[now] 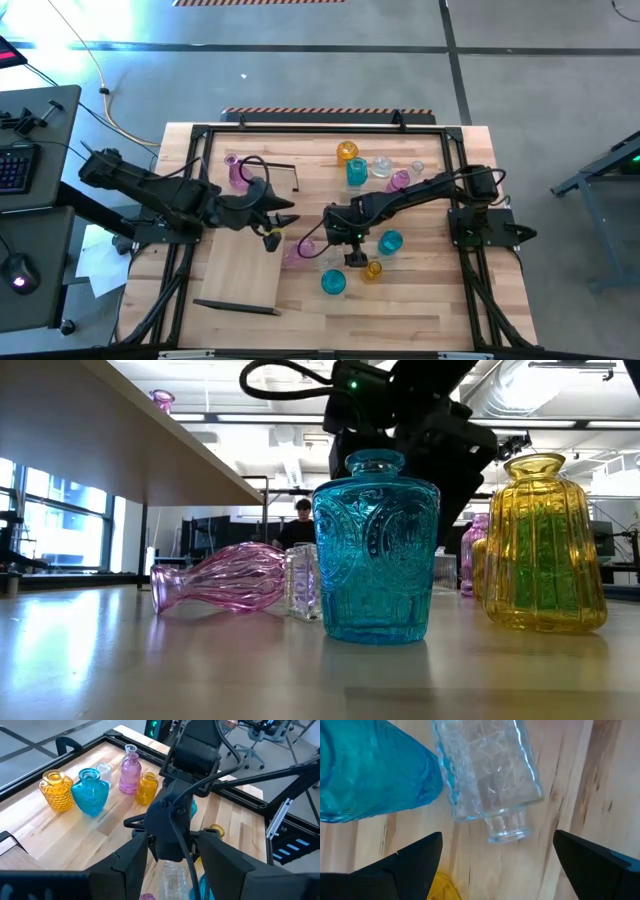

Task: Sort vases onto shelf
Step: Put the bottom left transparent flower vase on the shelf

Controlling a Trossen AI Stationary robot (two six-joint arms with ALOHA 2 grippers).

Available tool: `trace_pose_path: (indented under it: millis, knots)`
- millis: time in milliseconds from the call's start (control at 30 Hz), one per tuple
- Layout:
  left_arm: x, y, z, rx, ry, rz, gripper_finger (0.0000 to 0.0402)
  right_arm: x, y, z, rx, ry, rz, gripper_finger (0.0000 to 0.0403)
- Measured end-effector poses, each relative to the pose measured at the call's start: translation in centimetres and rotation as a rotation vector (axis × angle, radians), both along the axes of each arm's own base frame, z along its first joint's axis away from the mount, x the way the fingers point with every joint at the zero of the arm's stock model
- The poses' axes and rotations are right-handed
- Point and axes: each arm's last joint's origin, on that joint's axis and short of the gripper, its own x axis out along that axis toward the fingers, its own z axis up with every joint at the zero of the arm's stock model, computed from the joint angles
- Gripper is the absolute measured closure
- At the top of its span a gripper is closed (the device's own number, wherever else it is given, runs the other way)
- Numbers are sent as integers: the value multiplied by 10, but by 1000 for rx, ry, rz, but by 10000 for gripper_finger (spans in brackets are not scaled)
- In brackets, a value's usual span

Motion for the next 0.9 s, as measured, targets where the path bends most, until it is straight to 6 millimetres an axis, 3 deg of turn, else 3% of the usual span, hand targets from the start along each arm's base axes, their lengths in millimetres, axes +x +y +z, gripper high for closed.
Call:
trace_pose_path:
  millis: [467, 900]
  knots:
    - [0, 0, 0, -12, -8, 17, 232, 1, -2, 0, -29, -34, 52, 40]
    - [0, 1, 1, -7, -16, 42, 232, 4, -1, 1, -7, -72, 78, 139]
